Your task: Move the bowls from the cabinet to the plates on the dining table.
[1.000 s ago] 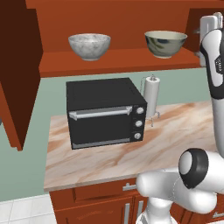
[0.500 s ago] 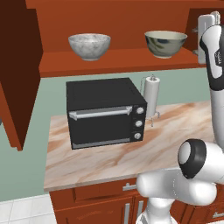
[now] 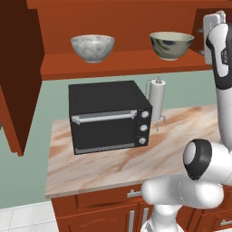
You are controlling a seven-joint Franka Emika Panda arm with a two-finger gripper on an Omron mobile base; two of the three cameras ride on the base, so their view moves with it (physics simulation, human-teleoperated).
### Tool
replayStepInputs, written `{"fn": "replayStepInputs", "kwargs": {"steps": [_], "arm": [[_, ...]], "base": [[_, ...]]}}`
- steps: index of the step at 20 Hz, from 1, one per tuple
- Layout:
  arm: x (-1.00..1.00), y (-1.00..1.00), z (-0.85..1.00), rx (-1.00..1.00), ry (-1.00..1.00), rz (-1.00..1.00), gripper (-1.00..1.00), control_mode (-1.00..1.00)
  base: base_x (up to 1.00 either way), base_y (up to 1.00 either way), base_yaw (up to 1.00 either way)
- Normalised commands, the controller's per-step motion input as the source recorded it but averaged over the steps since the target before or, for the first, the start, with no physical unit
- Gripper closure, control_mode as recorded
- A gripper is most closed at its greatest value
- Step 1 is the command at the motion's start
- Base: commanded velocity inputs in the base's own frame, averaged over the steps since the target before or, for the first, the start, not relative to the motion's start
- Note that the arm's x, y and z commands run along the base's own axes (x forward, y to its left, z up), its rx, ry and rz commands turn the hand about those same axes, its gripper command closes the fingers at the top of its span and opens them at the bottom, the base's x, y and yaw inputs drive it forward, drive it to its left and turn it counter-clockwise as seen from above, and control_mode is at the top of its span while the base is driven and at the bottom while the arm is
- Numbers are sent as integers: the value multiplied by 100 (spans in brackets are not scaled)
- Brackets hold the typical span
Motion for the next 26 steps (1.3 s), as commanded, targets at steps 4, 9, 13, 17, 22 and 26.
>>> {"fn": "replayStepInputs", "kwargs": {"steps": [4, 9, 13, 17, 22, 26], "arm": [[8, 0, 0, -5, 0, 1, -100, -100], [3, 0, -7, -6, 3, 0, -100, -100], [7, 0, -10, -4, 4, 1, -100, -100], [25, 0, -1, 0, 0, 1, -100, -100], [26, 0, -8, 0, 0, 0, -100, -100], [24, 0, -8, 0, 0, 0, -100, -100]], "base": [[0, 0, 0], [0, 0, 0], [0, 0, 0], [0, 0, 0], [0, 0, 0], [0, 0, 0]]}}
